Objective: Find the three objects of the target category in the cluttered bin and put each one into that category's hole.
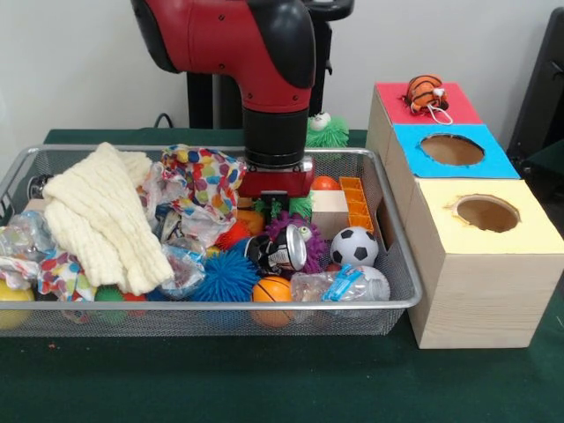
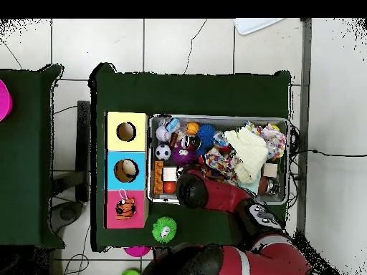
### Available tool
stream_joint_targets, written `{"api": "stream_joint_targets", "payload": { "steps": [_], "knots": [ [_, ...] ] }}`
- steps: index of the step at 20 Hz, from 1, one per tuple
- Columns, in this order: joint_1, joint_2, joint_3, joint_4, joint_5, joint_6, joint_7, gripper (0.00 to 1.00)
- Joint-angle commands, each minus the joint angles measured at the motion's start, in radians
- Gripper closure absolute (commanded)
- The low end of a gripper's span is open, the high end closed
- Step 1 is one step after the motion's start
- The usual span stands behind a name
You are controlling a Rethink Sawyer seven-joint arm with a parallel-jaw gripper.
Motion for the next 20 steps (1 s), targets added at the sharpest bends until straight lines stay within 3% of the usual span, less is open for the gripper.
{"api": "stream_joint_targets", "payload": {
  "steps": [1,8,20],
  "knots": [
    [-0.032,-0.010,-0.052,-0.112,-0.077,0.191,-0.032,1.00],
    [-0.025,-0.081,-0.086,-0.132,-0.170,0.290,-0.081,1.00],
    [-0.054,-0.144,-0.070,-0.170,-0.330,0.387,-0.118,1.00]
  ]
}}
